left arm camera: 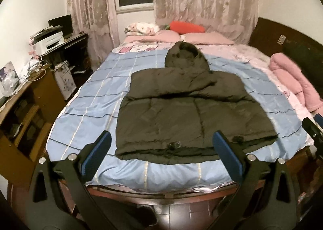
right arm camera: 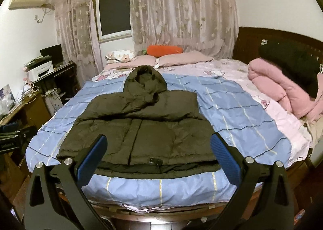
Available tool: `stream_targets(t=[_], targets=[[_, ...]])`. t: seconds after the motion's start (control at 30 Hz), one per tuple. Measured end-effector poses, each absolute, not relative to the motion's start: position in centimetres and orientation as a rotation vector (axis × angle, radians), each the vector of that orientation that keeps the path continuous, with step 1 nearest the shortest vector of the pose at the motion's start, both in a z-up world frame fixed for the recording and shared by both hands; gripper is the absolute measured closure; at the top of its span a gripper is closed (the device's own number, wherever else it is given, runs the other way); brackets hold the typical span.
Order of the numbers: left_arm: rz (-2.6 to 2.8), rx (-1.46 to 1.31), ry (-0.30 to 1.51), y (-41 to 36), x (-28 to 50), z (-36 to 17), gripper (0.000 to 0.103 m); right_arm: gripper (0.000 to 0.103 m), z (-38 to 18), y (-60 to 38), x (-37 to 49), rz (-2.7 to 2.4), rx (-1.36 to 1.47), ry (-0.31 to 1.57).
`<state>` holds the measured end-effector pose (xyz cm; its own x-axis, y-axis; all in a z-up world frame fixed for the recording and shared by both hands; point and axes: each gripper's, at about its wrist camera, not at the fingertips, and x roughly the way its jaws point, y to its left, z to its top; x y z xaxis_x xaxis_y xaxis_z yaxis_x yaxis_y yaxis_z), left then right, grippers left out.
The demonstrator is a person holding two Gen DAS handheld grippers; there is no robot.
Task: Fold large clothes
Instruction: 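Move both tools toward the jacket hood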
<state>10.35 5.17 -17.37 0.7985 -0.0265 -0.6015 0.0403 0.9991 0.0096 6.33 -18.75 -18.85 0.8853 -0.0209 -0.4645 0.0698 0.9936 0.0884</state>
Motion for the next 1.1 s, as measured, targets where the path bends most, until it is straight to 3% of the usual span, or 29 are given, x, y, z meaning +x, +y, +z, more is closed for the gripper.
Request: stream_targets(t=[0.67,1.1], targets=[[-0.062,-0.016,0.654,5.4,10.2,-17.5,0.002,0.001,-18.4,-17.8,6.3,-0.064,0.053,0.503],[-0.11,-0.006,0.686,5.2,17.4,-14.8,0.002,0.001,-15.9,-18.7,11.7,-0.035,0.066,0.534]])
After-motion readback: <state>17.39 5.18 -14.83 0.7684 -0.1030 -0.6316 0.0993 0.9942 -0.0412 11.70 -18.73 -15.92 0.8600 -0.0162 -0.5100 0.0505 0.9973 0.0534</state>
